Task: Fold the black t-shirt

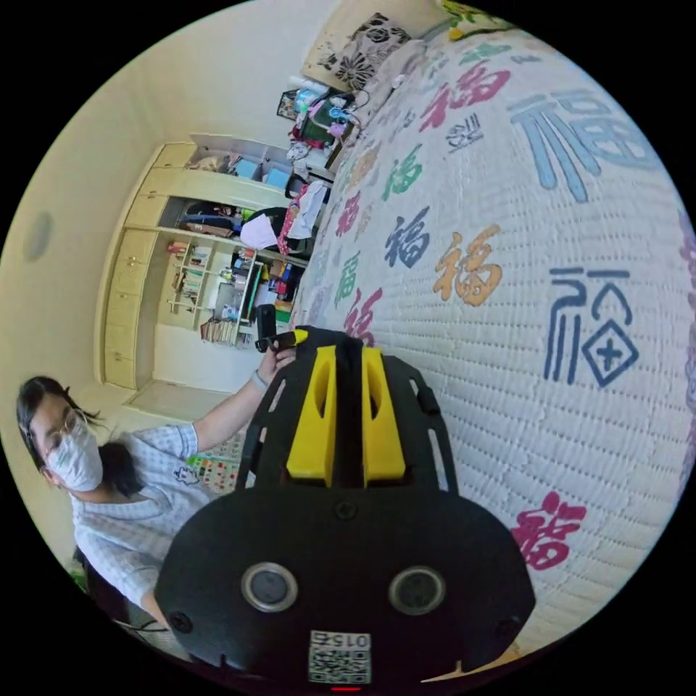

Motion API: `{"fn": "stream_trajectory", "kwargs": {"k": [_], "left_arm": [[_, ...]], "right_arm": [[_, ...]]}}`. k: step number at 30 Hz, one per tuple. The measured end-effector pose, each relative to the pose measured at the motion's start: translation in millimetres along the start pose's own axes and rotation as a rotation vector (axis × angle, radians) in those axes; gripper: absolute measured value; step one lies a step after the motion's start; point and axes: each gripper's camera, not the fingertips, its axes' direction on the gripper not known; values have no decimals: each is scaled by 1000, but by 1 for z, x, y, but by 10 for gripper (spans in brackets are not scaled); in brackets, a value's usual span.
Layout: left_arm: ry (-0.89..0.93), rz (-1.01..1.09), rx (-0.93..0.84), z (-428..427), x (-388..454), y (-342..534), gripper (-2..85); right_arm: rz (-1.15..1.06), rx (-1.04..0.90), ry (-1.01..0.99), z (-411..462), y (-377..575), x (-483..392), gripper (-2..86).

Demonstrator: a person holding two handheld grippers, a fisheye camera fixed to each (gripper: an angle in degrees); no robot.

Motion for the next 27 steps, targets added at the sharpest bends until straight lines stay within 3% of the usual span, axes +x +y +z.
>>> {"fn": "stream_trajectory", "kwargs": {"k": [5,13,21,27], "left_arm": [[-43,313,-18,-23,80,24,20],[-432,706,-256,3,200,155,21],[-642,722,-424,53,211,249,16],[-666,672,-424,56,208,270,18]], "right_arm": [[-287,-49,85,-8,46,-61,57],[-589,-270,385,43,183,-130,57],[-644,-528,698,150,286,-107,55],[-626,-545,714,171,297,-95,54]]}}
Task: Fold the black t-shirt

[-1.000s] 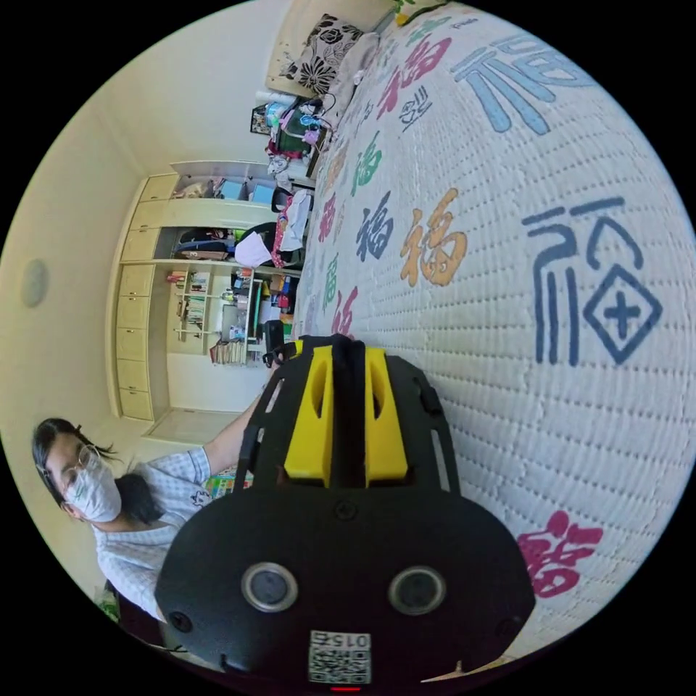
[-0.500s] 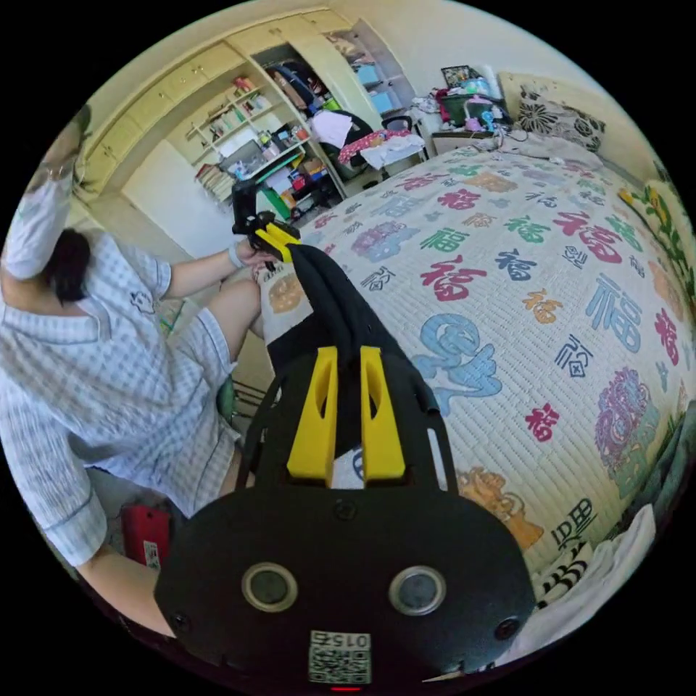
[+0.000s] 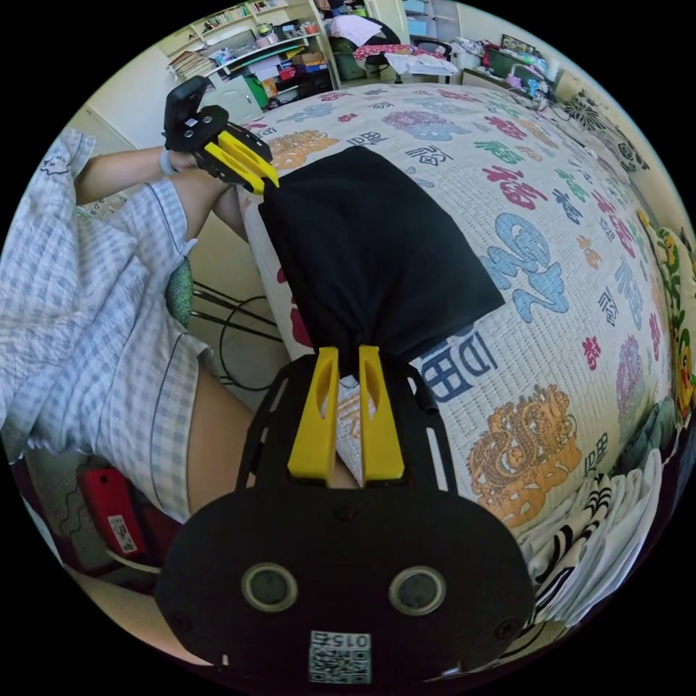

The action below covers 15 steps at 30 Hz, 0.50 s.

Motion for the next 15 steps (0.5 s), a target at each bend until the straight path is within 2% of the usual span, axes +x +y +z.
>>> {"fn": "stream_trajectory", "kwargs": {"k": [4,9,11,13,15], "left_arm": [[34,-45,-51,12,-4,13,24],[138,-168,-116,0,-28,39,0],[178,-246,-53,-17,-41,52,-5],[200,-360,113,-38,-59,58,-7],[224,-414,197,-39,-71,53,-8]], "right_arm": [[14,-40,0,15,-2,0,68],[200,-7,-241,11,7,35,64],[274,70,-283,-4,17,47,61],[318,174,-297,-21,23,54,54],[346,306,-305,-34,15,62,35]]}}
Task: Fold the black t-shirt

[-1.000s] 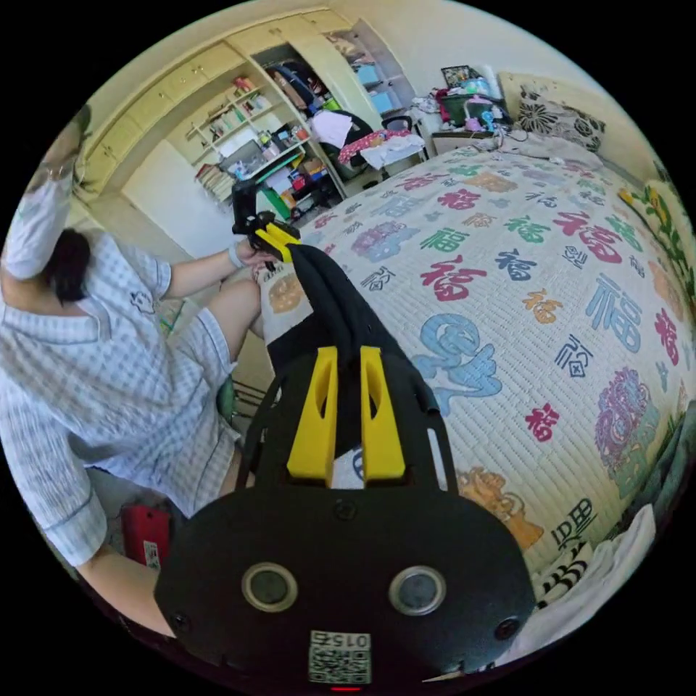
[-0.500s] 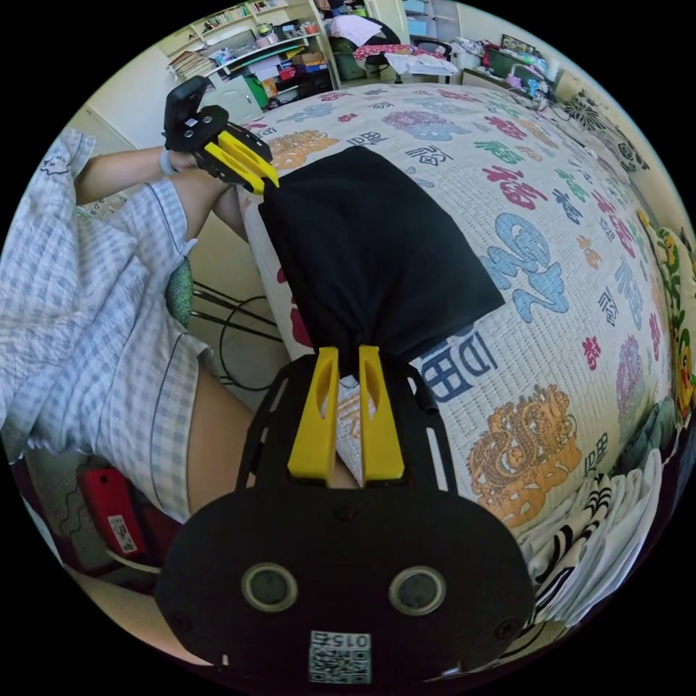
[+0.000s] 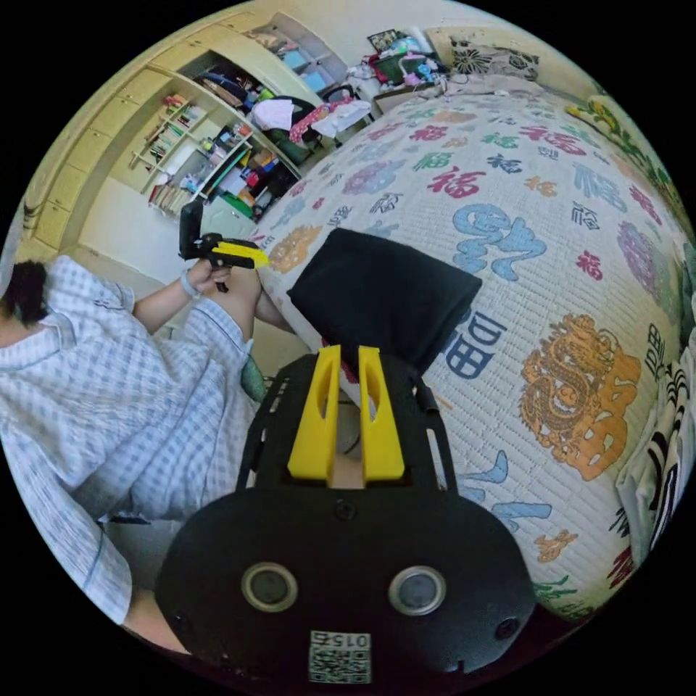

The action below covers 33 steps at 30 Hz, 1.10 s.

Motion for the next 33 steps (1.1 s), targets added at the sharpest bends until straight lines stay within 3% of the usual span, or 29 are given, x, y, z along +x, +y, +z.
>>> {"fn": "stream_trajectory", "kwargs": {"k": [4,9,13,18,21,24,28,33], "left_arm": [[174,-39,-84,48,-14,-21,-8],[222,-131,-194,74,-52,3,-8],[149,-180,-207,58,-80,30,-8],[221,-247,-219,44,-115,40,1],[324,-329,-84,16,-149,50,55],[418,-447,44,-4,-193,62,133],[480,-452,33,7,-230,61,161],[600,-405,-20,42,-244,47,138]], "right_arm": [[-2,2,-77,26,-39,7,3],[47,-276,-28,87,-56,46,-5],[153,-200,-115,72,-46,80,-6],[219,-117,-204,45,-47,117,4],[240,51,-321,10,-42,146,47],[295,190,-310,-21,-34,180,102],[357,178,-360,-17,-40,222,137],[357,114,-464,16,-66,261,113]]}}
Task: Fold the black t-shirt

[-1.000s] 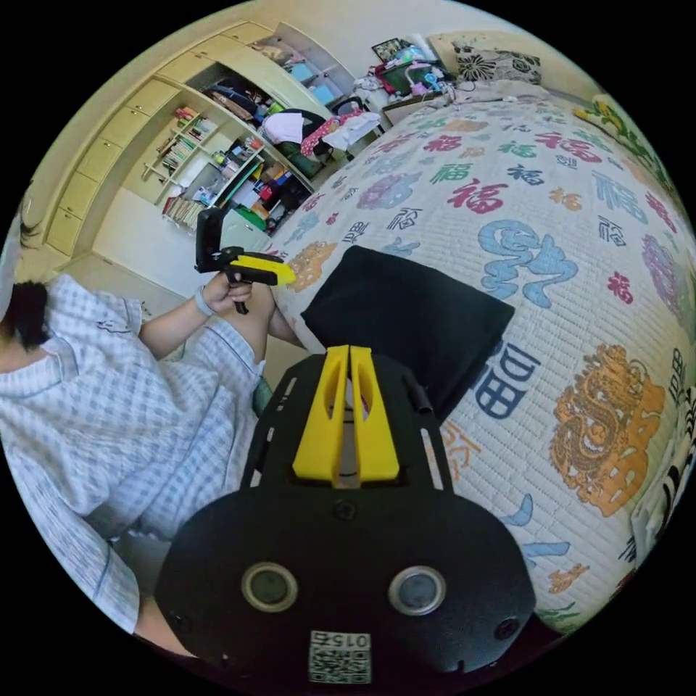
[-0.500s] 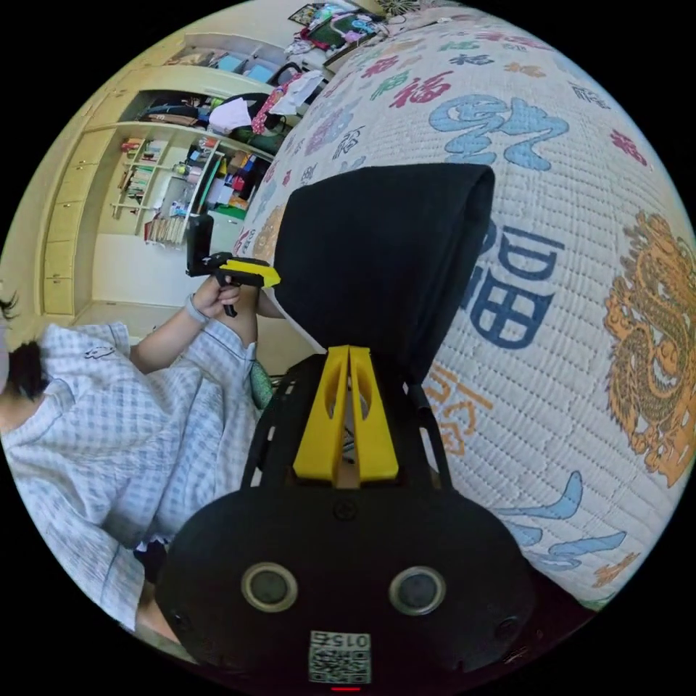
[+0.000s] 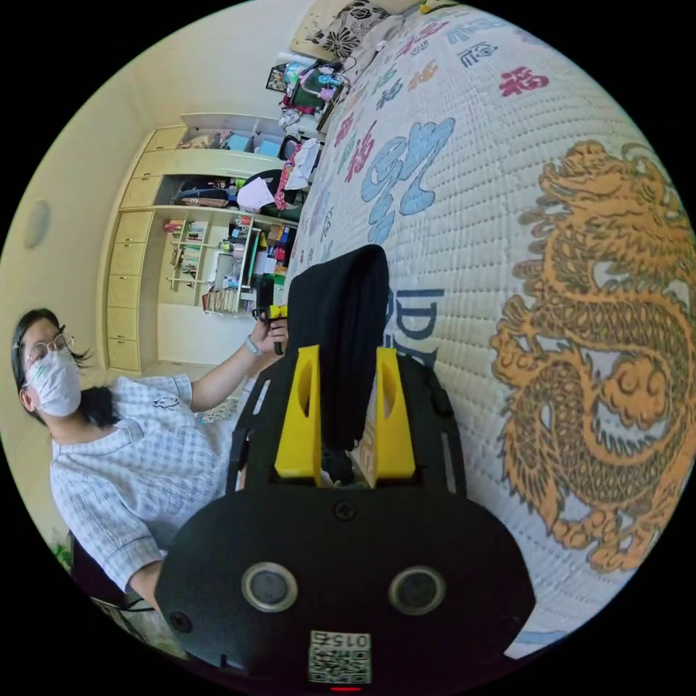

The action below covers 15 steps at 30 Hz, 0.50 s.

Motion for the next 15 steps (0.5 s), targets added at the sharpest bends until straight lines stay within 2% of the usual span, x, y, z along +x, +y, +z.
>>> {"fn": "stream_trajectory", "kwargs": {"k": [4,7,11,15], "left_arm": [[-6,16,-35,11,-4,-10,103],[78,-19,-60,5,-14,-10,80],[92,-28,-70,-11,-4,-3,67],[68,22,-36,-75,24,25,65]], "right_arm": [[-7,-5,-70,13,-20,12,92],[9,-9,-56,14,-27,18,65],[-2,18,34,11,-26,0,54],[-66,7,31,33,-40,-39,52]]}}
